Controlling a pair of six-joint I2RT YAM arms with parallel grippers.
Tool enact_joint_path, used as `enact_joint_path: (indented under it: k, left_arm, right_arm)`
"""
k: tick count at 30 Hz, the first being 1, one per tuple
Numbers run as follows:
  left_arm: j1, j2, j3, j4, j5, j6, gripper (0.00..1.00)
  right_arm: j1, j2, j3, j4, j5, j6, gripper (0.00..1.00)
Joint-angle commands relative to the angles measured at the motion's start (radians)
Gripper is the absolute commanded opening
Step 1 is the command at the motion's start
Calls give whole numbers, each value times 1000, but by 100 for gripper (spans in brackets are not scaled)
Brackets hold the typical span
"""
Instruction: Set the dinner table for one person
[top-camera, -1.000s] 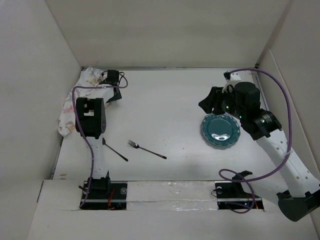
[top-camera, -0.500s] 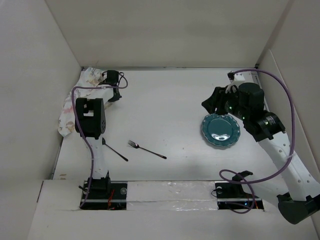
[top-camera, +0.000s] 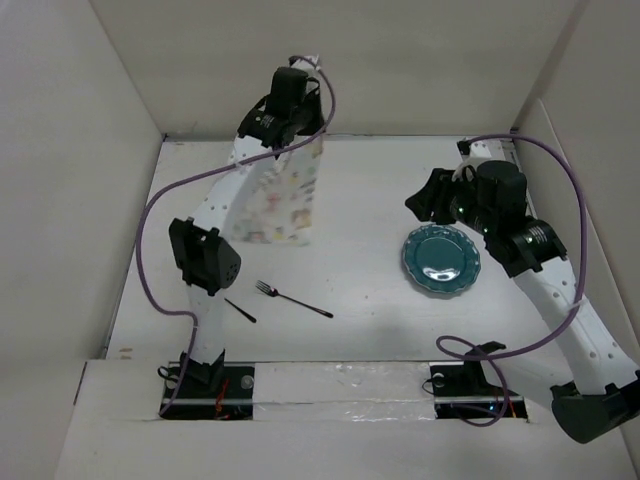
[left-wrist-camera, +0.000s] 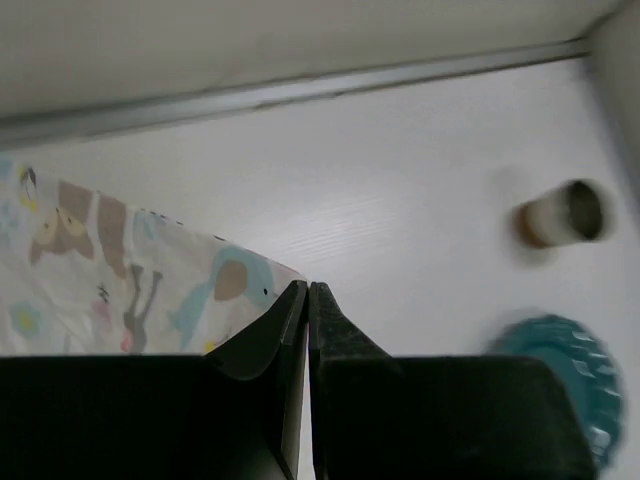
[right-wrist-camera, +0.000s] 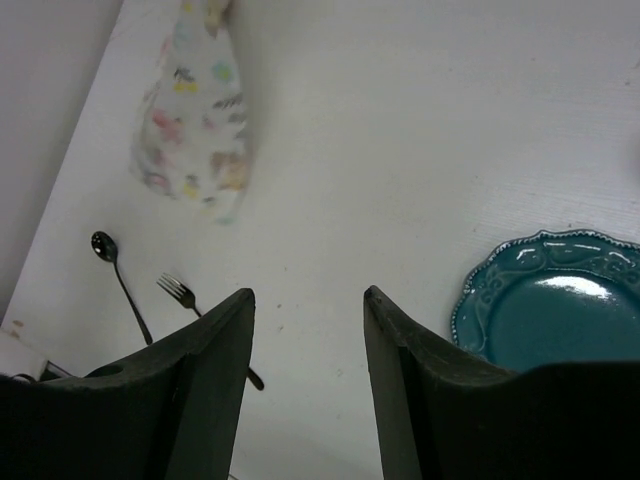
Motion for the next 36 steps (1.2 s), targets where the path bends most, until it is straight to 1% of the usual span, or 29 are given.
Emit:
enact_joint_path:
  k: [1, 2, 3, 6, 8, 9, 10, 12, 13, 14, 15, 16, 17, 18, 20, 21, 23, 24, 25, 26, 27, 29, 30, 31, 32, 33, 34, 35, 36]
  left_arm:
    - [-40, -201, 68, 42, 192, -17, 0]
    - [-28, -226, 74, 64, 223, -30, 0]
    - [-28, -247, 86, 93, 263, -40, 0]
    - [38, -332, 85, 188, 367, -64, 0]
    - [103, -407, -25, 257, 445, -104, 0]
    - [187, -434, -84, 342, 546, -121, 0]
    - [234, -467, -225, 398, 597, -142, 0]
    - [330, -565, -381, 557, 724, -222, 0]
    - [437, -591, -529, 637, 763, -248, 0]
    - [491, -617, -596, 714, 823, -276, 0]
    - [536, -619, -665, 853, 920, -334, 0]
    - [573, -611, -778, 901, 940, -348, 0]
    - [629, -602, -825, 962, 961, -366, 0]
    - [650, -543, -874, 1125, 1025, -458, 0]
    - [676, -452, -958, 1278, 1072, -569, 0]
    - [676, -359, -974, 1381, 1088, -596, 0]
    - [676, -260, -982, 1435, 1087, -640, 0]
    - [676, -211, -960, 1434, 1084, -634, 0]
    - [676, -136, -936, 1432, 1069, -630, 0]
    - [676, -107, -936, 1432, 1060, -627, 0]
    - [676, -82, -920, 1399, 1046, -617, 0]
    - [676, -42, -865, 1333, 986, -565, 0]
    - [676, -27, -810, 1249, 972, -545, 2]
    - [676, -16, -784, 1210, 961, -528, 14]
    - [676, -14, -750, 1128, 928, -485, 52]
    - [676, -14, -742, 1127, 928, -485, 53]
    - [676, -25, -739, 1106, 915, -474, 61]
    - [676, -69, -738, 1077, 862, -431, 68]
    - [676, -101, -732, 972, 815, -393, 73]
  right_arm:
    - [-7, 26, 48, 83, -29, 22, 51]
    - [-7, 31, 50, 89, -38, 24, 48]
    - [-7, 37, 49, 96, -41, 25, 41]
    - [-7, 66, 53, 106, -47, 38, 32]
    - [-7, 80, 59, 108, -55, 38, 32]
    - [-7, 83, 61, 109, -56, 38, 32]
    - [-17, 86, 65, 116, -60, 38, 31]
    - [-17, 86, 68, 116, -66, 42, 30]
    - [-17, 87, 67, 120, -63, 42, 30]
    - [-17, 86, 58, 123, -67, 45, 29]
    - [-17, 86, 50, 129, -69, 48, 24]
    - [-17, 87, 41, 140, -73, 58, 20]
    - [-17, 89, 18, 146, -86, 62, 15]
    - [-17, 90, 4, 154, -90, 68, 9]
    - [-6, 103, -37, 186, -83, 93, 8]
    - [-6, 110, -77, 198, -81, 101, 10]
    - [6, 144, -108, 214, -31, 107, 23]
    - [6, 162, -125, 218, -12, 111, 38]
    - [6, 205, -137, 224, 9, 108, 48]
    - [6, 227, -137, 228, 16, 108, 48]
    - [6, 254, -140, 231, 22, 101, 55]
    - [16, 341, -139, 238, 48, 102, 58]
    - [16, 372, -128, 232, 58, 102, 60]
    - [29, 405, -104, 228, 71, 105, 60]
    - [42, 505, -67, 218, 100, 95, 62]
    - [42, 506, -67, 218, 100, 87, 62]
    - [69, 536, -30, 194, 117, 82, 62]
    - [69, 566, -12, 174, 124, 79, 54]
    - [80, 604, 1, 159, 109, 72, 44]
